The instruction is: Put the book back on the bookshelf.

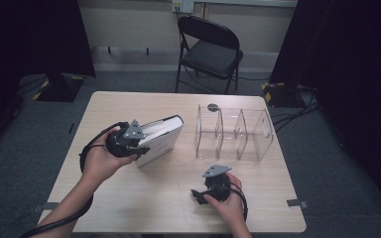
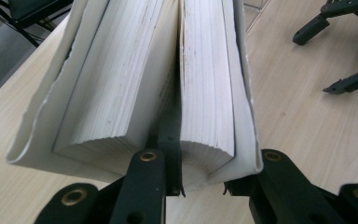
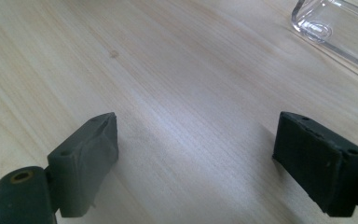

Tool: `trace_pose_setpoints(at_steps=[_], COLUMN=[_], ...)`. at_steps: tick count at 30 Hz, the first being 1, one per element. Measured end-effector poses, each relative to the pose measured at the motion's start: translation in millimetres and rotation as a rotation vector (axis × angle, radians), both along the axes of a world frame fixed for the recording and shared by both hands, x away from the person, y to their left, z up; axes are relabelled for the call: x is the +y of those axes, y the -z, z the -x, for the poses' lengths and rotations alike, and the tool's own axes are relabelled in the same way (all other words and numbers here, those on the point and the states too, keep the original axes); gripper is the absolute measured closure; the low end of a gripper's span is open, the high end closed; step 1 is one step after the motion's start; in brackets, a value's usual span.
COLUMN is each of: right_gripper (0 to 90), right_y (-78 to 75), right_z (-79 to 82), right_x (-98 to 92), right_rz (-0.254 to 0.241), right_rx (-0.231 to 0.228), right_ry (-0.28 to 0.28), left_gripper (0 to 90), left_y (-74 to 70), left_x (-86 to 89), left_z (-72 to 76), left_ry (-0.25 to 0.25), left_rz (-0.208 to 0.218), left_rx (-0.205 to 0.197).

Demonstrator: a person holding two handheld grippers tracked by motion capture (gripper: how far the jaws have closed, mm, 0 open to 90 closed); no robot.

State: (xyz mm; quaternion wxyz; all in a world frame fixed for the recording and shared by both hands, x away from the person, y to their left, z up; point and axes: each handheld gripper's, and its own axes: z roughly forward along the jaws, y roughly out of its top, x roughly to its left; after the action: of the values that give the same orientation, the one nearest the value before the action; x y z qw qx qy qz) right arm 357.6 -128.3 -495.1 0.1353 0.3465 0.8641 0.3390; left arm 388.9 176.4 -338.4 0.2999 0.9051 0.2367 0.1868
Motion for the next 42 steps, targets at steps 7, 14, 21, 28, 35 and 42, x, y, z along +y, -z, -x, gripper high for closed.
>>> trace_pose_setpoints(at_steps=[7, 14, 21, 28, 35, 42], right_gripper=[11.1, 11.1, 11.1, 11.1, 11.1, 11.1], right_y=[3.0, 3.7, 4.0, 4.3, 4.6, 4.7], right_z=[0.0, -0.6, -0.9, -0.7, -0.3, 0.2], right_x=[1.1, 1.1, 1.4, 1.3, 1.1, 1.2], right_rz=[-0.022, -0.028, -0.031, -0.033, -0.035, -0.037], right_rx=[-0.022, -0.028, -0.031, -0.034, -0.035, -0.033], right_ry=[0.0, -0.002, -0.001, 0.0, 0.002, 0.008], left_gripper=[73.0, 73.0, 73.1, 73.0, 73.2, 73.4], left_y=[-3.4, -4.8, -6.2, -5.7, -6.3, -8.7], left_x=[6.4, 9.5, 9.0, 4.9, 1.2, -0.7], left_z=[1.1, 2.2, 4.2, 6.5, 7.1, 6.2], left_ry=[0.019, 0.053, 0.093, 0.141, 0.186, 0.164], left_rz=[0.002, 0.025, 0.05, 0.063, 0.08, 0.05], left_rx=[0.034, 0.068, 0.107, 0.111, 0.143, 0.149])
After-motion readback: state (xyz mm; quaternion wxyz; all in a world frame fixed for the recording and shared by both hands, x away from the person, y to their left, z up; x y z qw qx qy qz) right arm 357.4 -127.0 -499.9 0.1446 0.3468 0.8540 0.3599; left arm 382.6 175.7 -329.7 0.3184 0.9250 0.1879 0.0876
